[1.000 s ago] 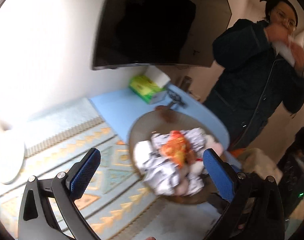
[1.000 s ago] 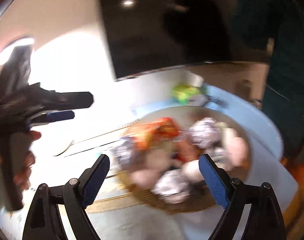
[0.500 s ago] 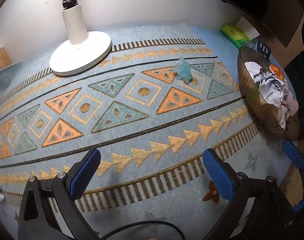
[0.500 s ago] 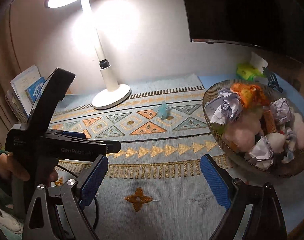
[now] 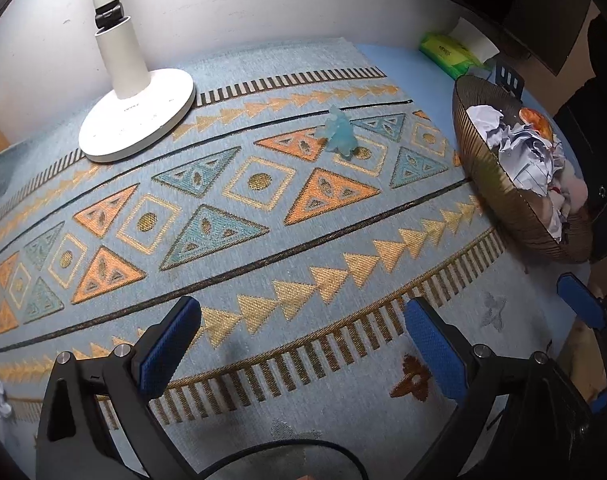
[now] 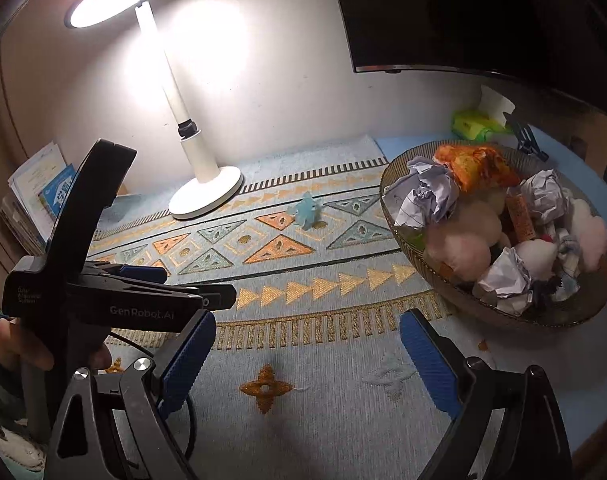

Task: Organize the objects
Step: 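Move both open grippers back over the rug toward the blue figure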

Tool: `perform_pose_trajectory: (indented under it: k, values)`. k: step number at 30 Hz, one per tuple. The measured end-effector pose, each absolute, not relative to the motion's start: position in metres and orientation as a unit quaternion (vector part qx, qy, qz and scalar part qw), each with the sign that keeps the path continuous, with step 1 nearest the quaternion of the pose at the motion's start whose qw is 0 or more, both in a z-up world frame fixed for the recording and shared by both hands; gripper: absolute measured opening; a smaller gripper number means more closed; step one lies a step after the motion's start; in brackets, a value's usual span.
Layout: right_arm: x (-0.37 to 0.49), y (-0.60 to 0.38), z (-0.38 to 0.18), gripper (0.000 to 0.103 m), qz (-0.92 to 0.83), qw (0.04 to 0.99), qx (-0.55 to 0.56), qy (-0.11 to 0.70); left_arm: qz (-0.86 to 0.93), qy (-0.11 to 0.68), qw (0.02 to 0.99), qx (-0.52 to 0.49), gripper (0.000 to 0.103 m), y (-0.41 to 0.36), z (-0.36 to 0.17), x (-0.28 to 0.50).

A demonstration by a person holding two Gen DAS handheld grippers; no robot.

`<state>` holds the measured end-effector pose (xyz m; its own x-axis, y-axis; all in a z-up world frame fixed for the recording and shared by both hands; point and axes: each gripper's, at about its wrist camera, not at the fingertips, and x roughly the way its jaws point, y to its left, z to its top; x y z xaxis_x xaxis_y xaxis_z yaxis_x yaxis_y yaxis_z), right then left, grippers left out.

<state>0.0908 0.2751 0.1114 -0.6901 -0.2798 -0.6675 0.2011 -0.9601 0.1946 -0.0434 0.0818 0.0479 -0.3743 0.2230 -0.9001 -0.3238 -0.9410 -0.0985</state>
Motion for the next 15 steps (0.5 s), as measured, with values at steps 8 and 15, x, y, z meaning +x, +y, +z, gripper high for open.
perform_pose_trajectory:
  k: [8, 15]
  values:
    - [0.0904, 0.274, 0.1102, 0.093, -0.917, 0.131, 0.373, -0.051, 0.826, 0.045, 0.166, -0.536, 0.102, 0.0824, 0.0474, -0.0432]
    - [0.0905, 0.273, 0.108, 0.093, -0.916, 0.13, 0.375, -0.052, 0.827, 0.043, 0.165, -0.536, 0.102, 0.0815, 0.0478, -0.0434]
